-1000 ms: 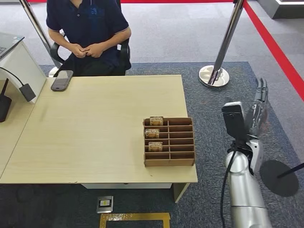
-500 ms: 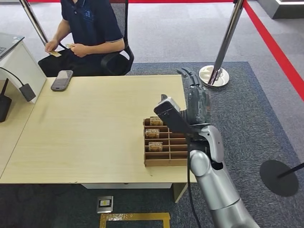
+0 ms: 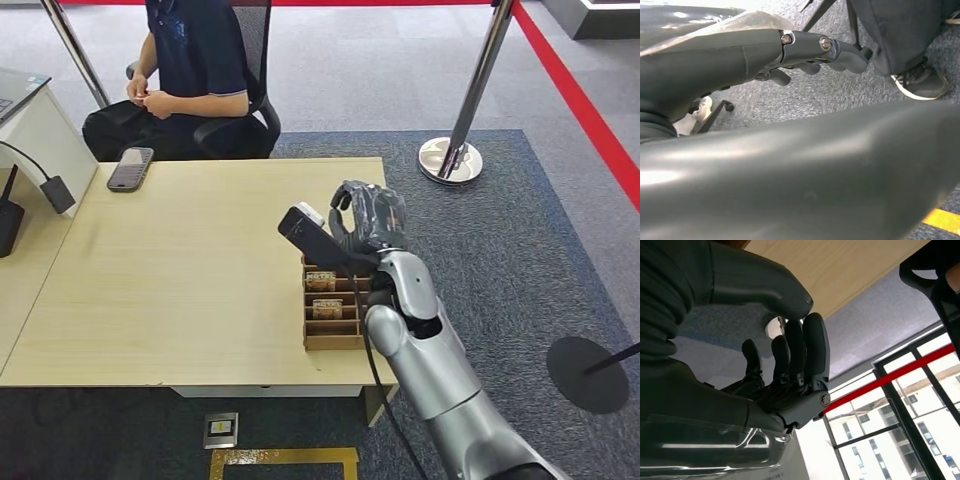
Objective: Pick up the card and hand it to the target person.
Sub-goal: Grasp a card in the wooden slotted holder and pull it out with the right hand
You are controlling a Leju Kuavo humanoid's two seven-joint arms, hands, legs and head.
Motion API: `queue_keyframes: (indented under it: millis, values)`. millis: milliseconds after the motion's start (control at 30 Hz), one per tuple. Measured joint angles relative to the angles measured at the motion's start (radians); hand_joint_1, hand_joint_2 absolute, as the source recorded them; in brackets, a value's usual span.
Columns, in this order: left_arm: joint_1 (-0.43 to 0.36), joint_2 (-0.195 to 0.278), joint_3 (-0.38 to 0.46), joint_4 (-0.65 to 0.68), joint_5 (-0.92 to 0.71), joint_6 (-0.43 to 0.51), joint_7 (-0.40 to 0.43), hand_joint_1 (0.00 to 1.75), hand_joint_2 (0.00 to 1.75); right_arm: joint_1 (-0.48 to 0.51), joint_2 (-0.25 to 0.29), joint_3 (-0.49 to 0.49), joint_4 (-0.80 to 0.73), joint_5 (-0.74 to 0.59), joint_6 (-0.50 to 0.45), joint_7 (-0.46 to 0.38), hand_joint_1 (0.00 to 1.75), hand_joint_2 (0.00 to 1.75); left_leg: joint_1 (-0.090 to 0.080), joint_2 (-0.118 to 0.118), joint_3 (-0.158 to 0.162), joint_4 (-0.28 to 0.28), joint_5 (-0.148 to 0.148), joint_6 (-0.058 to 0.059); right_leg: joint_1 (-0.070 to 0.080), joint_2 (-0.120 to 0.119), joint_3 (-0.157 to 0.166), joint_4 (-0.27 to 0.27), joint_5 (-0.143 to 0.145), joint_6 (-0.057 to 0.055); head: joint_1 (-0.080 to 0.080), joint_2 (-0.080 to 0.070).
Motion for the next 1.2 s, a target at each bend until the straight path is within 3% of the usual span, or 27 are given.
queue_keyframes:
  millis: [133, 300, 500, 667, 1200]
  values:
    - [0.0, -0.003, 0.0, 0.0, -0.003, 0.0, 0.0, 0.0, 0.0, -0.024, 0.002, 0.003, 0.042, 0.021, 0.0, 0.018, 0.93, 1.75, 0.0, 0.0, 0.0, 0.0, 0.0, 0.0, 0.0, 0.0, 0.0, 0.0, 0.0, 0.0, 0.0, 0.0]
    - [0.0, -0.005, 0.0, 0.0, -0.005, -0.001, -0.001, 0.0, 0.0, -0.04, 0.002, 0.006, 0.086, 0.038, 0.001, 0.03, 0.77, 1.75, 0.0, 0.0, 0.0, 0.0, 0.0, 0.0, 0.0, 0.0, 0.0, 0.0, 0.0, 0.0, 0.0, 0.0]
    - [0.0, -0.006, 0.0, 0.0, -0.006, -0.001, -0.006, 0.0, 0.0, -0.044, 0.01, 0.009, 0.123, 0.052, 0.007, 0.035, 0.85, 1.75, 0.0, 0.0, 0.0, 0.0, 0.0, 0.0, 0.0, 0.0, 0.0, 0.0, 0.0, 0.0, 0.0, 0.0]
    - [0.0, -0.006, 0.0, 0.0, -0.014, -0.001, -0.015, 0.0, 0.0, -0.044, 0.018, 0.015, 0.145, 0.064, 0.014, 0.051, 0.8, 1.75, 0.0, 0.0, 0.0, 0.0, 0.0, 0.0, 0.0, 0.0, 0.0, 0.0, 0.0, 0.0, 0.0, 0.0]
    - [0.0, -0.006, -0.001, 0.0, -0.031, 0.0, -0.018, 0.0, 0.0, -0.051, 0.053, 0.028, 0.235, 0.104, 0.015, 0.075, 0.9, 1.75, 0.0, 0.0, 0.0, 0.0, 0.0, 0.0, 0.0, 0.0, 0.0, 0.0, 0.0, 0.0, 0.0, 0.0]
